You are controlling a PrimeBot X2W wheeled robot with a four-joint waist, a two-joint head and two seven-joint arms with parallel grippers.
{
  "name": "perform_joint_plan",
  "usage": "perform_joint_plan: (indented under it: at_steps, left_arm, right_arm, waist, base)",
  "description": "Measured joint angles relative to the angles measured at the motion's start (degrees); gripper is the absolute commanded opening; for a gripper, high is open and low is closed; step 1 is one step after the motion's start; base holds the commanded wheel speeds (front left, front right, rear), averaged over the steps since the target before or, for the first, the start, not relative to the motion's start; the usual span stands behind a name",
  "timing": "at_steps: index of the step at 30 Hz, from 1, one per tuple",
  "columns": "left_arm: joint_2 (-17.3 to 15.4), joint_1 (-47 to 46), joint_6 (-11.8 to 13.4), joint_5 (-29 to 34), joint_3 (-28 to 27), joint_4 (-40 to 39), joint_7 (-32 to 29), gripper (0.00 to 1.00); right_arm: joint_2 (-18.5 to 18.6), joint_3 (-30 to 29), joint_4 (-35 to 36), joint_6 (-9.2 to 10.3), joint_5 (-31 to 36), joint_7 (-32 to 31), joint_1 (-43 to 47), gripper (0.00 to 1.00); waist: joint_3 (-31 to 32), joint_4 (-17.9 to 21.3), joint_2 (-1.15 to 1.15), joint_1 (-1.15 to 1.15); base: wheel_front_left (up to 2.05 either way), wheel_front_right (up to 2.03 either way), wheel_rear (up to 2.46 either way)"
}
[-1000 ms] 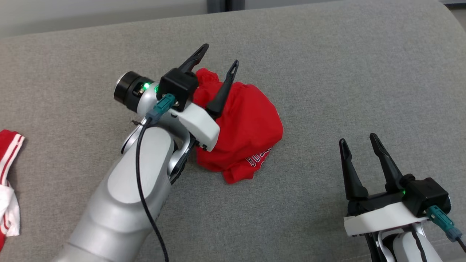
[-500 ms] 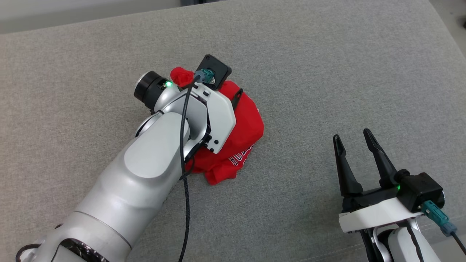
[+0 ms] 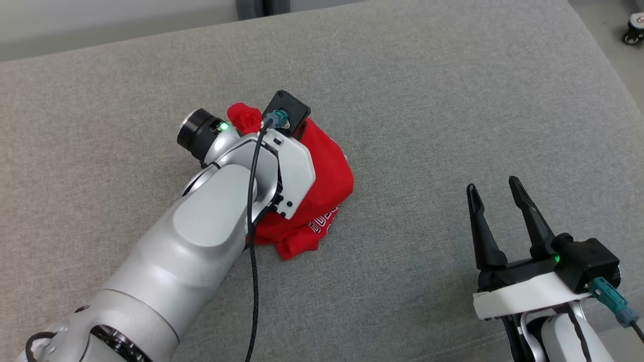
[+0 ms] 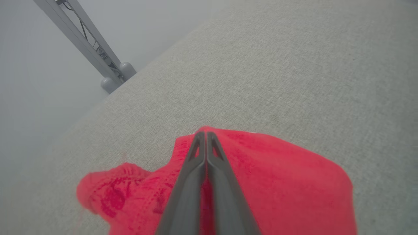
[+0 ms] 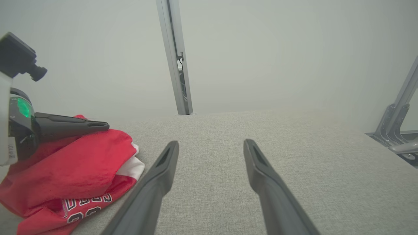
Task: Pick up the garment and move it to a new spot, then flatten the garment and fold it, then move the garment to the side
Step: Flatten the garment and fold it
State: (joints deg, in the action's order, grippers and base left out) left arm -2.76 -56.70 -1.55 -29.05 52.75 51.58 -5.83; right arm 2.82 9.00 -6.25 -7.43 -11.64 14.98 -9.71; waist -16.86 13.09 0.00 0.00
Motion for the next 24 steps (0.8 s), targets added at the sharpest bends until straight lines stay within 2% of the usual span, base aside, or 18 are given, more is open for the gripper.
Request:
perform_joint_plan:
  at_steps: [4, 6, 7, 8, 9, 16, 17, 18, 19, 24]
  left_arm:
    - [0.0, 0.1, -0.3, -0.9, 2.1, 1.2, -0.7, 0.00]
    - [0.0, 0.1, 0.8, -1.2, 2.6, 1.5, -0.5, 0.00]
    - [0.0, 0.1, 1.5, -1.3, 2.9, 1.5, 0.1, 0.29]
    - [0.0, 0.1, 2.0, -1.6, 3.0, 1.5, 0.2, 0.96]
    - [0.0, 0.1, 2.1, -2.3, 3.4, 1.6, -0.2, 1.00]
    - [0.0, 0.0, 2.0, -3.3, 7.2, 4.8, -6.6, 1.00]
    - [0.0, 0.0, 1.7, -3.3, 7.5, 5.2, -7.1, 0.24]
    - [-0.1, 0.0, 1.1, -3.5, 7.6, 5.2, -6.8, 0.00]
    - [0.0, -0.1, 0.5, -4.1, 7.5, 5.1, -6.5, 0.00]
    - [-0.1, -1.2, 1.1, -6.0, 6.0, 3.2, 0.7, 0.00]
  right_arm:
    - [0.0, 0.1, -0.1, 0.00, -0.1, 0.0, 0.6, 1.00]
    - [0.0, 0.5, -0.3, 0.00, -0.1, 0.0, 0.8, 1.00]
    - [0.0, 0.7, -0.4, 0.00, -0.1, 0.0, 0.8, 1.00]
    - [0.0, 0.9, -0.5, 0.00, -0.1, 0.0, 0.8, 1.00]
    - [0.0, 1.1, -0.5, 0.00, -0.1, 0.0, 0.8, 1.00]
    - [0.0, 1.1, -0.4, 0.00, -0.4, 0.0, 0.8, 1.00]
    - [0.0, 1.0, -0.4, 0.00, -0.4, 0.0, 0.8, 1.00]
    - [0.0, 0.9, -0.3, 0.00, -0.4, 0.0, 0.8, 1.00]
    - [0.0, 0.8, -0.3, 0.00, -0.5, 0.0, 0.8, 1.00]
    - [0.0, 0.6, -0.3, 0.00, -0.7, 0.0, 0.9, 1.00]
  waist:
    - [1.3, -0.2, 0.00, 0.00]
    - [1.9, -0.2, 0.00, 0.00]
    - [2.1, -0.1, 0.00, 0.00]
    - [2.2, 0.0, 0.00, 0.00]
    - [2.3, 0.2, 0.00, 0.00]
    - [1.8, 1.5, 0.00, 0.00]
    - [1.8, 1.7, 0.00, 0.00]
    - [1.7, 1.9, 0.00, 0.00]
    - [1.6, 2.0, 0.00, 0.00]
    - [1.9, 2.2, 0.00, 0.00]
  base:
    - [0.00, 0.00, 0.00]
    - [0.00, 0.00, 0.00]
    - [0.00, 0.00, 0.00]
    - [0.00, 0.00, 0.00]
    - [0.00, 0.00, 0.00]
    - [0.00, 0.00, 0.00]
    - [0.00, 0.00, 0.00]
    - [0.00, 0.00, 0.00]
    - [0.00, 0.00, 0.00]
    - [0.00, 0.00, 0.00]
